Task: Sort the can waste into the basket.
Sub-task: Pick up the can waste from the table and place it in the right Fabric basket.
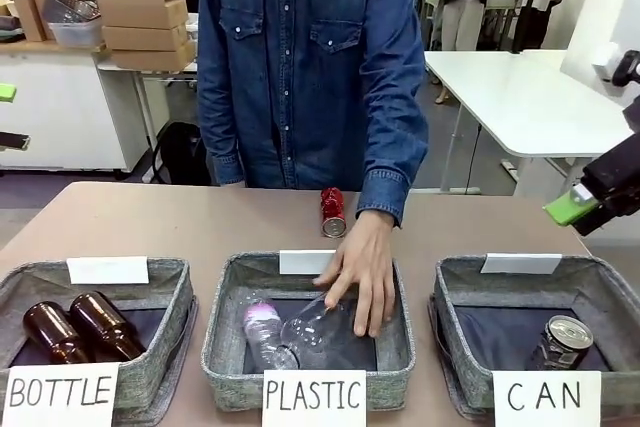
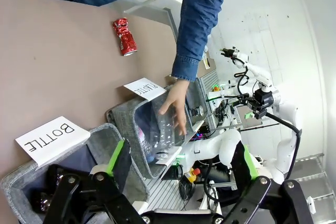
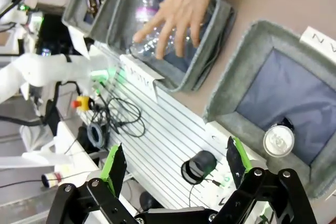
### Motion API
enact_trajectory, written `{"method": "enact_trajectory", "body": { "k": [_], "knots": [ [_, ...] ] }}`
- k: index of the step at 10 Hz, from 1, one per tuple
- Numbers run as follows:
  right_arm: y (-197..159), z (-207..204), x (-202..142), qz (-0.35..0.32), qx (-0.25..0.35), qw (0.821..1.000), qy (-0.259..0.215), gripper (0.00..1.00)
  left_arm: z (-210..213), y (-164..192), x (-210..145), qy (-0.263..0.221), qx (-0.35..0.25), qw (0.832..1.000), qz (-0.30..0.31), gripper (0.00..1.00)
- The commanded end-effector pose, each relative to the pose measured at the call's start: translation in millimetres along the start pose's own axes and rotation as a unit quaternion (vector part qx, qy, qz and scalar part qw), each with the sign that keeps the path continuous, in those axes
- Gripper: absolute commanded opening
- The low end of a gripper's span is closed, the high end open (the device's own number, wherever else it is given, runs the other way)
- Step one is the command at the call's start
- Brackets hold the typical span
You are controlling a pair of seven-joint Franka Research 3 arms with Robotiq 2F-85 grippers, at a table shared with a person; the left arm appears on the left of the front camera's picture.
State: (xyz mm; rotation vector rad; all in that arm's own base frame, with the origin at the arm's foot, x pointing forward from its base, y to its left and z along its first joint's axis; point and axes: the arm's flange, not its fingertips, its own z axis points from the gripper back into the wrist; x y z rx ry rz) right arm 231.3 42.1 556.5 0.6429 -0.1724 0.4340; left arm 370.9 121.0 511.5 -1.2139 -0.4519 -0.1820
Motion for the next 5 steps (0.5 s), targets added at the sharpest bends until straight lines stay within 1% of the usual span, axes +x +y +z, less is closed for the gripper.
{"method": "enact_trajectory", "body": {
  "k": [1, 3, 4, 5],
  "knots": [
    [-2.3, -4.2, 14.0, 0.001, -0.015, 1.0, -0.006, 1.0, 1.6, -1.7, -1.0, 0.004, -0.004, 1.0, -0.01, 1.0],
    [1.9, -13.8, 26.4, -0.008, -0.017, 1.0, -0.015, 1.0, 1.6, -1.7, -1.0, 0.004, -0.004, 1.0, -0.01, 1.0],
    [10.6, -24.7, 43.6, -0.012, -0.026, 0.999, -0.033, 1.0, 1.6, -1.7, -1.0, 0.004, -0.004, 1.0, -0.01, 1.0],
    [22.3, -44.2, 71.5, -0.006, -0.033, 0.998, -0.051, 1.0, 1.6, -1.7, -1.0, 0.004, -0.004, 1.0, -0.01, 1.0]
  ]
}}
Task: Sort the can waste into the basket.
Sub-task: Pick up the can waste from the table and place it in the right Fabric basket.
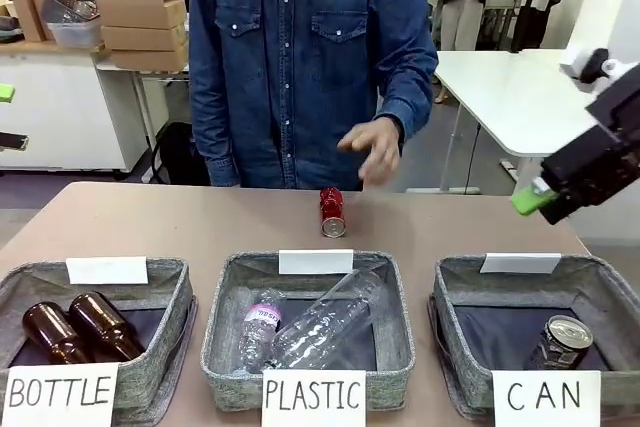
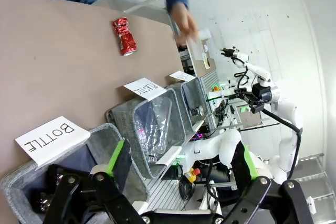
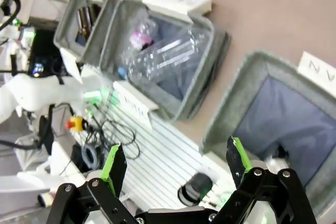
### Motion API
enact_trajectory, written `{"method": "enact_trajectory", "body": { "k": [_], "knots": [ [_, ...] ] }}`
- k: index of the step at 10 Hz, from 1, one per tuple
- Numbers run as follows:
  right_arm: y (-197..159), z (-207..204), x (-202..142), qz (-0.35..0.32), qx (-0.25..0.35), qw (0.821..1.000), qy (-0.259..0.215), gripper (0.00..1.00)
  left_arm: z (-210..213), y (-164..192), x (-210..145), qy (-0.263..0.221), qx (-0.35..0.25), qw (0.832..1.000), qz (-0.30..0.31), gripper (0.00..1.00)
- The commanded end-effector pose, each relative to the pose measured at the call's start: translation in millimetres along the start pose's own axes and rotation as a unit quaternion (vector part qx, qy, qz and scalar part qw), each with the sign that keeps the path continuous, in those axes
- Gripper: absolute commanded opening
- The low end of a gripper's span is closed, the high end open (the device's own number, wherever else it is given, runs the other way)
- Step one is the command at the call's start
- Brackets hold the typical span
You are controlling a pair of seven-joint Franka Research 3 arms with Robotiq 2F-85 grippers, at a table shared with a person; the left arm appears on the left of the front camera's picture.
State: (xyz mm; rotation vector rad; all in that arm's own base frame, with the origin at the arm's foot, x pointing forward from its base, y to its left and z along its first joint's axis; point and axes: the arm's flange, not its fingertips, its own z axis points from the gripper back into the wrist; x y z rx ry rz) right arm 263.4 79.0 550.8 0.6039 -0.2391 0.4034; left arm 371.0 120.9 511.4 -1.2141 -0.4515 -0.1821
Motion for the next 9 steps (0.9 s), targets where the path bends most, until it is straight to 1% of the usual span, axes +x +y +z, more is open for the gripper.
{"method": "enact_trajectory", "body": {
  "k": [1, 2, 3, 4, 5, 6, 7, 8, 9],
  "knots": [
    [23.9, -37.3, 57.0, 0.014, -0.008, 0.999, -0.034, 1.0, 1.7, -1.8, -1.0, 0.004, -0.004, 1.0, -0.01, 1.0],
    [31.0, -59.5, 87.2, -0.002, -0.003, 0.998, -0.062, 1.0, 1.7, -1.8, -1.0, 0.004, -0.004, 1.0, -0.01, 1.0],
    [39.4, -89.1, 119.1, -0.008, 0.001, 0.998, -0.056, 1.0, 1.7, -1.8, -1.0, 0.004, -0.004, 1.0, -0.01, 1.0],
    [48.1, -126.8, 154.5, -0.027, -0.02, 0.999, -0.04, 1.0, 1.7, -1.8, -1.0, 0.004, -0.004, 1.0, -0.01, 1.0],
    [51.9, -160.0, 184.6, -0.051, -0.07, 0.996, -0.032, 1.0, 1.7, -1.8, -1.0, 0.004, -0.004, 1.0, -0.01, 1.0],
    [50.7, -190.6, 213.0, -0.053, -0.085, 0.995, -0.01, 1.0, 1.7, -1.8, -1.0, 0.004, -0.004, 1.0, -0.01, 1.0],
    [42.1, -215.1, 237.7, -0.073, -0.123, 0.99, -0.009, 1.0, 1.7, -1.8, -1.0, 0.004, -0.004, 1.0, -0.01, 1.0],
    [27.0, -230.4, 252.6, -0.095, -0.115, 0.989, -0.001, 1.0, 1.7, -1.8, -1.0, 0.004, -0.004, 1.0, -0.01, 1.0],
    [21.2, -224.7, 249.7, -0.102, -0.122, 0.987, 0.003, 1.0, 1.7, -1.8, -1.0, 0.004, -0.004, 1.0, -0.01, 1.0]
  ]
}}
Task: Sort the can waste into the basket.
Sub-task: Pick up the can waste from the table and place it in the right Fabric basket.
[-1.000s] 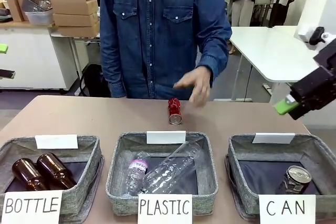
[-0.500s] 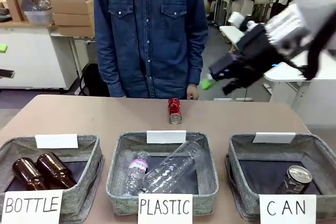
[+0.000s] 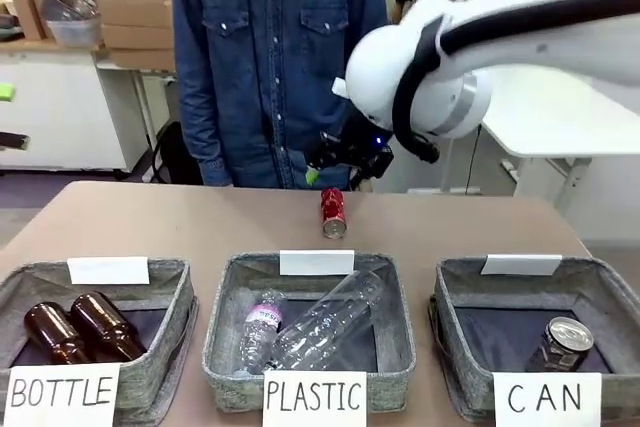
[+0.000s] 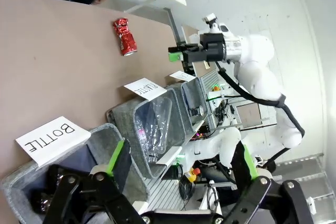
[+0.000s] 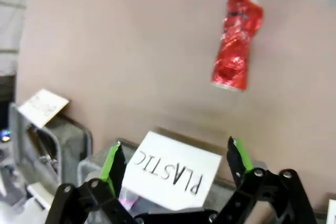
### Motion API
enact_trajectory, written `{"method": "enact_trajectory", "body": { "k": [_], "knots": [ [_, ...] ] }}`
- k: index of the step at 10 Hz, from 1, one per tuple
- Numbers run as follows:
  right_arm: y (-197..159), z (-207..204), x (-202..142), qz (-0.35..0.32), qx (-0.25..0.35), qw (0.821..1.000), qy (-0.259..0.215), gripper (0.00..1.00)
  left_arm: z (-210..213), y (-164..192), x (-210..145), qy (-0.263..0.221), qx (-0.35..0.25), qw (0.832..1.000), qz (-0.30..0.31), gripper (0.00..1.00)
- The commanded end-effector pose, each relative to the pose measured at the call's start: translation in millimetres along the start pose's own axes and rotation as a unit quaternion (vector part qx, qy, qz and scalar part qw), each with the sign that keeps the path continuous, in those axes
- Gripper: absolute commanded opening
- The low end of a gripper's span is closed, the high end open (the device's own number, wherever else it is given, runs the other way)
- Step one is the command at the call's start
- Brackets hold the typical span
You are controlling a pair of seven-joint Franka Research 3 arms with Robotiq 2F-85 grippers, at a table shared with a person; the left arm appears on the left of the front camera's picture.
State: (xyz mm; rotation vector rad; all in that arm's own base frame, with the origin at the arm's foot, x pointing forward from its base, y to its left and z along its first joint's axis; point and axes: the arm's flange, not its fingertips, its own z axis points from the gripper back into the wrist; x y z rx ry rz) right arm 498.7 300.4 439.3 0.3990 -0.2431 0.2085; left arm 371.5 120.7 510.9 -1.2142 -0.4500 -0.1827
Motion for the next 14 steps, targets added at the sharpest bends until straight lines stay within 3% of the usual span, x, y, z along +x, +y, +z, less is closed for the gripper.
{"method": "enact_trajectory", "body": {
  "k": [1, 2, 3, 4, 5, 6, 9, 12, 14],
  "knots": [
    [4.3, 45.7, -4.0, -0.016, 0.008, 0.999, 0.032, 1.0, 2.1, -2.3, -1.2, 0.003, -0.004, 1.0, -0.01, 1.0],
    [5.5, 99.4, -37.1, 0.035, 0.05, 0.993, 0.1, 1.0, 2.1, -2.3, -1.2, 0.003, -0.004, 1.0, -0.01, 1.0],
    [-5.1, 7.0, 6.5, -0.008, -0.002, 1.0, 0.013, 1.0, 2.1, -2.3, -1.2, 0.003, -0.004, 1.0, -0.01, 1.0],
    [-5.1, 7.0, 6.5, -0.008, -0.002, 1.0, 0.013, 1.0, 2.1, -2.3, -1.2, 0.003, -0.004, 1.0, -0.01, 1.0],
    [7.5, 57.8, -11.4, 0.006, 0.016, 0.999, 0.044, 1.0, 2.1, -2.3, -1.2, 0.003, -0.004, 1.0, -0.01, 1.0],
    [-2.1, 30.2, 6.1, -0.039, -0.001, 0.998, 0.057, 1.0, 2.1, -2.3, -1.2, 0.003, -0.004, 1.0, -0.01, 1.0],
    [-17.0, -23.4, 40.6, -0.082, -0.059, 0.995, 0.012, 1.0, 2.1, -2.3, -1.2, 0.003, -0.004, 1.0, -0.01, 1.0],
    [-34.3, -98.5, 70.4, -0.062, -0.101, 0.993, 0.02, 1.0, 2.1, -2.3, -1.2, 0.003, -0.004, 1.0, -0.01, 1.0],
    [-36.6, -131.2, 82.5, -0.055, -0.109, 0.993, -0.003, 1.0, 2.1, -2.3, -1.2, 0.003, -0.004, 1.0, -0.01, 1.0]
  ]
}}
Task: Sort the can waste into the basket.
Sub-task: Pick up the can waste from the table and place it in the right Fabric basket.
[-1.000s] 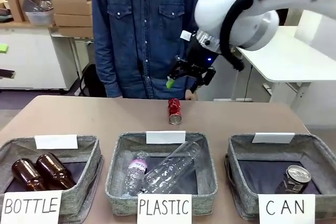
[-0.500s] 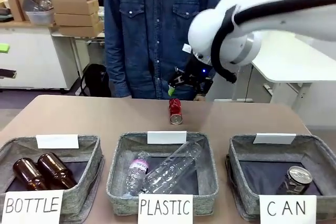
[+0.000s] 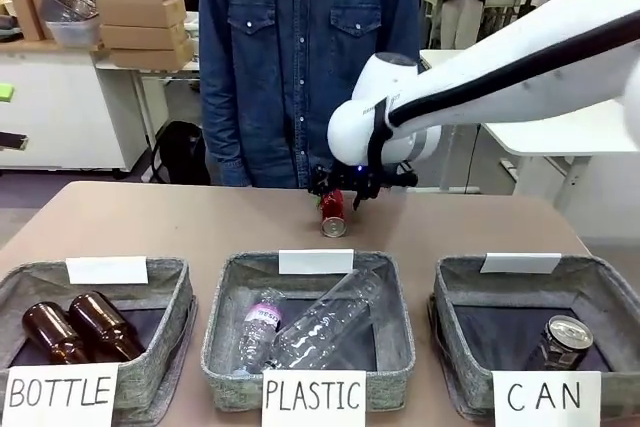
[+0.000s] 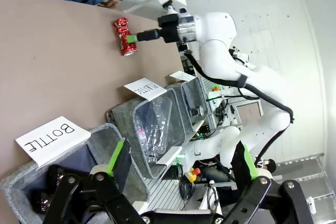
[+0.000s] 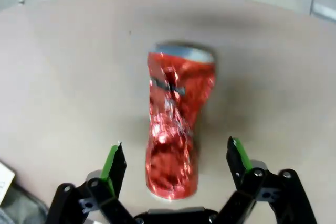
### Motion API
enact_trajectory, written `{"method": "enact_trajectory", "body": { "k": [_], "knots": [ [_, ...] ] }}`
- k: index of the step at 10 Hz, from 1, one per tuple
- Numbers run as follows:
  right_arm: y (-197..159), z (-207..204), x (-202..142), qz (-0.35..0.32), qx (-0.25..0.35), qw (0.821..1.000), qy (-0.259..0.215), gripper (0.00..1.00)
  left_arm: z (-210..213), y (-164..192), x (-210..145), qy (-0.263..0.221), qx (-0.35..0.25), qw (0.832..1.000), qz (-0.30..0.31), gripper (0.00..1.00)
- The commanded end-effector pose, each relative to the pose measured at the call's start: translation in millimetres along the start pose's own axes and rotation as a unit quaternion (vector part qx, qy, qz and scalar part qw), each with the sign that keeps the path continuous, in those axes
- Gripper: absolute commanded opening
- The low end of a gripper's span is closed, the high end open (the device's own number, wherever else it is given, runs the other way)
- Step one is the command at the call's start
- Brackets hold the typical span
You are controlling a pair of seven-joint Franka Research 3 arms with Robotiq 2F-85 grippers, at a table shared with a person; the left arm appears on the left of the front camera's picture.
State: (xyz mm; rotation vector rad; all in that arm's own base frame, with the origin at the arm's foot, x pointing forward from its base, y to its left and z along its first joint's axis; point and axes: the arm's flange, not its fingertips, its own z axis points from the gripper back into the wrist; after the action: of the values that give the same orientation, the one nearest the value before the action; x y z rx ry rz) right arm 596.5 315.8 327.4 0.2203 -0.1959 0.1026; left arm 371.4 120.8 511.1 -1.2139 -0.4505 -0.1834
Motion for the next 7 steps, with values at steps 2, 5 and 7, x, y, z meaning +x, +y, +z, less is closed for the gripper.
{"method": "enact_trajectory", "body": {
  "k": [2, 5, 7],
  "knots": [
    [16.4, -20.5, 27.2, -0.004, -0.001, 1.0, -0.021, 1.0, 2.0, -2.1, -1.3, 0.003, -0.004, 1.0, -0.01, 1.0],
    [15.9, -21.7, 26.3, 0.002, -0.008, 1.0, 0.004, 1.0, 2.0, -2.1, -1.3, 0.003, -0.004, 1.0, -0.01, 1.0],
    [12.4, -22.0, 25.1, 0.0, -0.017, 1.0, 0.013, 1.0, 2.0, -2.1, -1.3, 0.003, -0.004, 1.0, -0.01, 1.0]
  ]
}}
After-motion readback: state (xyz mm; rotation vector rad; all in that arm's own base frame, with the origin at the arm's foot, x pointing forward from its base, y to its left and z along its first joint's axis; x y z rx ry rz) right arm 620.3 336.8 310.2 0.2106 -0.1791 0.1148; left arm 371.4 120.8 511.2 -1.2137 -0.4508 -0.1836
